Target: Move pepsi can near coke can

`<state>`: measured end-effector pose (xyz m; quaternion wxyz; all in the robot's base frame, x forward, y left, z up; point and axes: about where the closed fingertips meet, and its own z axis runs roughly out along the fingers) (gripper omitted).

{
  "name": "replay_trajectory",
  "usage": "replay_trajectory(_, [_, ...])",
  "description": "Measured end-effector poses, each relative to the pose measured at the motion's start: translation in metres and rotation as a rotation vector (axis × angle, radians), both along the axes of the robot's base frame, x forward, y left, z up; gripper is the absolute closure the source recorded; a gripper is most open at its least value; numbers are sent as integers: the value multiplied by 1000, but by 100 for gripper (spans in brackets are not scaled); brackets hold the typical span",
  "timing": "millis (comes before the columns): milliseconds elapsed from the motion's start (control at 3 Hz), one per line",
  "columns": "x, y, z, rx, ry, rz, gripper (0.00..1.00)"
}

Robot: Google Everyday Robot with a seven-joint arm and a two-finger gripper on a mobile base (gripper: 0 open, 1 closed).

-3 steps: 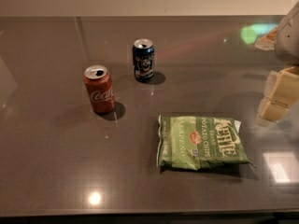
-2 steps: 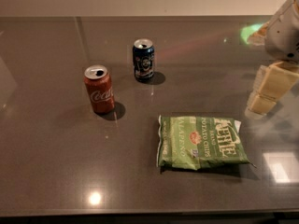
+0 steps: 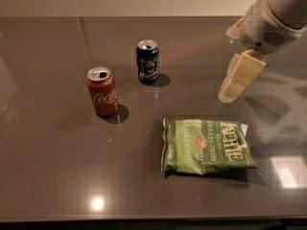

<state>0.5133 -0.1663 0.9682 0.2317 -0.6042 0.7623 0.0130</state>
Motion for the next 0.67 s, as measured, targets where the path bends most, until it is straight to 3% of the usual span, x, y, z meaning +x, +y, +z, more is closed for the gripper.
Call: replay_trajectory(667, [68,56,-20,132,11,7,0])
